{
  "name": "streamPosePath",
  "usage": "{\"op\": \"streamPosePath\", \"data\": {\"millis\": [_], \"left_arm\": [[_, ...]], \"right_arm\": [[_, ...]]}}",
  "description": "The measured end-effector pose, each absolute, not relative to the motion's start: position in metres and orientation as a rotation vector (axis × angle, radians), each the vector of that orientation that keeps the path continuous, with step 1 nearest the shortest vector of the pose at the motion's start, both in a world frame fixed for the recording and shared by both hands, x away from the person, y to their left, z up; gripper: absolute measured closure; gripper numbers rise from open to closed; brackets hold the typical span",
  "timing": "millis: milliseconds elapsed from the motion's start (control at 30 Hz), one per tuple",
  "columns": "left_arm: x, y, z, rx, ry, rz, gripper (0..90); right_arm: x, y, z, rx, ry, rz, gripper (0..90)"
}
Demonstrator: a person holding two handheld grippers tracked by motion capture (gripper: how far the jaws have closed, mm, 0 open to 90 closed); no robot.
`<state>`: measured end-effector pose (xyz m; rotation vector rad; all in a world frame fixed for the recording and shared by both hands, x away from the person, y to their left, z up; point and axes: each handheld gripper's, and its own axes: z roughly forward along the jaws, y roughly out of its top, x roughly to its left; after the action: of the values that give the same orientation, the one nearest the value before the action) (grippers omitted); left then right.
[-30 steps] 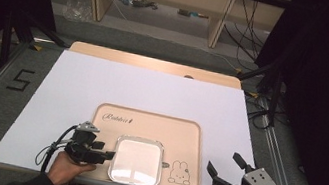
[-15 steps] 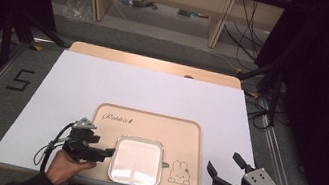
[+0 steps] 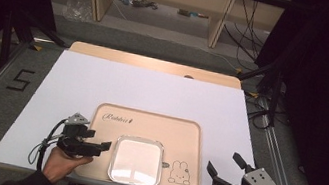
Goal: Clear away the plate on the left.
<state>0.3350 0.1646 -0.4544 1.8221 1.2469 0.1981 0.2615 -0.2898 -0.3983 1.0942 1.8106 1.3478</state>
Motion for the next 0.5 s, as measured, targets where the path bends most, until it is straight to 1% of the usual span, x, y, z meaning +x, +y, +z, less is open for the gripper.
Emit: {"op": "streamPosePath", "data": {"millis": [267,500], "left_arm": [[0.333,0.177,-0.449,1.753,1.237,0.225,18.0],[0.329,0.189,-0.445,1.693,1.242,0.285,17.8]], "right_arm": [[0.261,-0.290,-0.398,1.095,1.810,1.349,15.2],[0.261,-0.290,-0.398,1.094,1.816,1.347,15.2]]}}
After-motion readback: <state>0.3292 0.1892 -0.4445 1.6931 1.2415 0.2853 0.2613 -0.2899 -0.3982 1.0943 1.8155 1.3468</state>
